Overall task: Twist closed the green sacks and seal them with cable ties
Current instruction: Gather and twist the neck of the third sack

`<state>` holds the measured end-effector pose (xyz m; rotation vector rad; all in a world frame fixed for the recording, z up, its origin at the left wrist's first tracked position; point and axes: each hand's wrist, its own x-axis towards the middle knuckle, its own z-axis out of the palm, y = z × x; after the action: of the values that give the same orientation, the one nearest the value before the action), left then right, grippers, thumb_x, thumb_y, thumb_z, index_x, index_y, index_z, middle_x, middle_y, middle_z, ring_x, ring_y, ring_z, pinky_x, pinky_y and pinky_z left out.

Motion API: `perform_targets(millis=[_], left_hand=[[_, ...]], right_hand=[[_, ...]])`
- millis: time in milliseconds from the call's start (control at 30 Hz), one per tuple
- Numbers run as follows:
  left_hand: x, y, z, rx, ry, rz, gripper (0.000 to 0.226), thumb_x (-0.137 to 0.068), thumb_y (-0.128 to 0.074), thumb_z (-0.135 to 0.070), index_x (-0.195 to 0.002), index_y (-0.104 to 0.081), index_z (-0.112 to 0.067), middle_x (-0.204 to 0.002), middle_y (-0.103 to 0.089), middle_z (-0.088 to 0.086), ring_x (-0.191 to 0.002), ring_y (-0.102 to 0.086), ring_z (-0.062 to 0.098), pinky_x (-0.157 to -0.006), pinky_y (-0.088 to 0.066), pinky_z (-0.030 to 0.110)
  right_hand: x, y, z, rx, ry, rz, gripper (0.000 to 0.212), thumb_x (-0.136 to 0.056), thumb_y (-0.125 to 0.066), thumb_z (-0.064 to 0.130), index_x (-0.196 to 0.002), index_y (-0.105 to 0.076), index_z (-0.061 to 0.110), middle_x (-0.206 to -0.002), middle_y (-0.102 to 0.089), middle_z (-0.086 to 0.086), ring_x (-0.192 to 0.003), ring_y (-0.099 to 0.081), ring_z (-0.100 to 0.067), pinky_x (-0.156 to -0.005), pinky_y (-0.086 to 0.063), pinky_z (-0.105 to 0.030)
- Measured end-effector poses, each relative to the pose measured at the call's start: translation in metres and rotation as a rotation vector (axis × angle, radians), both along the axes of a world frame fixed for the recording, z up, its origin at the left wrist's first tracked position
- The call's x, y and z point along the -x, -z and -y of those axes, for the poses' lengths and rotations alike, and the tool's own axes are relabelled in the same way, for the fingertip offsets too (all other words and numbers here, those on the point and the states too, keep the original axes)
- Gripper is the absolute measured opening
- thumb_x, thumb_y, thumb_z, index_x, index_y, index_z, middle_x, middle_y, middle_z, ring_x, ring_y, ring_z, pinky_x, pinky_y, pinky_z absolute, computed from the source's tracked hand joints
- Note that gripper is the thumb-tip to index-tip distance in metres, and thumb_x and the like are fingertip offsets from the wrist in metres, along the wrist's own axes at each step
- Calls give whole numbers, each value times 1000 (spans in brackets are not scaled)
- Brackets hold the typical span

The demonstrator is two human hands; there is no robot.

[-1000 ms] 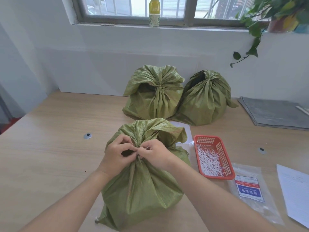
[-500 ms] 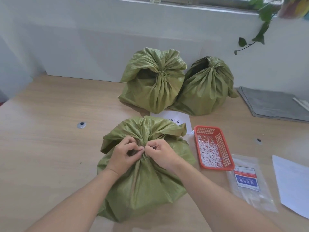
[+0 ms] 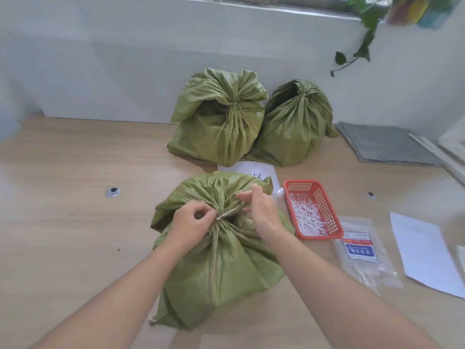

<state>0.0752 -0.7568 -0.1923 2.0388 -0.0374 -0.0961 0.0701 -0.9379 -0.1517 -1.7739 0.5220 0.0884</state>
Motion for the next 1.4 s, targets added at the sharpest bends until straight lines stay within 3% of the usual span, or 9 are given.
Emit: perform_targets(millis=[67, 200, 333, 533, 633, 833, 1100, 1233, 1400], left_hand=[[1, -11, 1, 137, -65, -140, 26, -94, -58, -34, -85, -80, -24, -93, -76, -5, -93, -70, 15, -87, -55, 36], [12, -34, 8, 309, -138, -312, 41, -102, -40, -39, -105, -75, -18, -109, -71, 12, -99, -67, 29, -93, -53, 46], [31, -54, 13, 357, -179, -300, 42, -105, -35, -41, -116, -71, -22, -114, -67, 6, -109, -62, 26, -98, -48, 40], [78, -83, 22, 369, -253, -236, 40, -97, -38, -52, -111, -71, -36, -112, -62, -5, -112, -59, 24, -109, -44, 47], [112, -93, 34, 410, -295, -178, 41, -82, -40, -58, -102, -70, -41, -116, -62, -5, -112, -60, 22, -109, -45, 48], [166, -97, 72, 467, -346, -94, 39, -98, -46, -43, -124, -70, -27, -123, -63, 0, -116, -61, 19, -108, -47, 40], [210, -92, 111, 431, -297, -127, 36, -99, -46, -45, -123, -69, -32, -126, -64, -1, -113, -63, 18, -109, -46, 41], [219, -80, 132, 428, -208, -187, 34, -100, -44, -43, -120, -70, -32, -119, -65, -4, -114, -63, 17, -111, -45, 43], [225, -64, 162, 436, -115, -287, 34, -101, -47, -43, -124, -68, -30, -125, -63, -2, -118, -61, 19, -110, -45, 43]], right_hand=[[11, -6, -6, -33, 47, 6, 60, -87, -28, 65, -90, -79, 32, -110, -74, 7, -105, -68, -19, -99, -49, -43], [32, -21, -14, -57, 116, 30, 55, -104, -27, 55, -107, -77, 32, -107, -70, 4, -104, -65, -18, -83, -43, -34], [52, -35, -16, -69, 113, 47, 57, -103, -25, 54, -124, -72, 31, -129, -63, 10, -122, -57, -17, -98, -35, -37], [86, -47, -4, -91, 34, 112, 57, -106, -24, 53, -127, -71, 30, -130, -67, 3, -120, -59, -17, -100, -39, -38], [109, -47, 12, -139, -19, 127, 54, -108, -26, 49, -127, -71, 26, -122, -65, -2, -96, -62, -11, -83, -43, -30], [157, -38, 40, -153, -50, 139, 53, -103, -29, 50, -117, -75, 28, -126, -68, 8, -121, -62, -19, -112, -42, -45], [202, -31, 68, -189, -27, 138, 45, -105, -32, 45, -112, -74, 29, -124, -69, 10, -120, -60, -15, -100, -40, -34], [220, -25, 81, -153, 54, 140, 48, -101, -32, 50, -111, -74, 29, -124, -71, 6, -119, -62, -18, -110, -44, -39], [242, -6, 110, -144, 138, 125, 40, -107, -33, 37, -109, -72, 27, -112, -69, 14, -117, -63, -17, -94, -47, -28]])
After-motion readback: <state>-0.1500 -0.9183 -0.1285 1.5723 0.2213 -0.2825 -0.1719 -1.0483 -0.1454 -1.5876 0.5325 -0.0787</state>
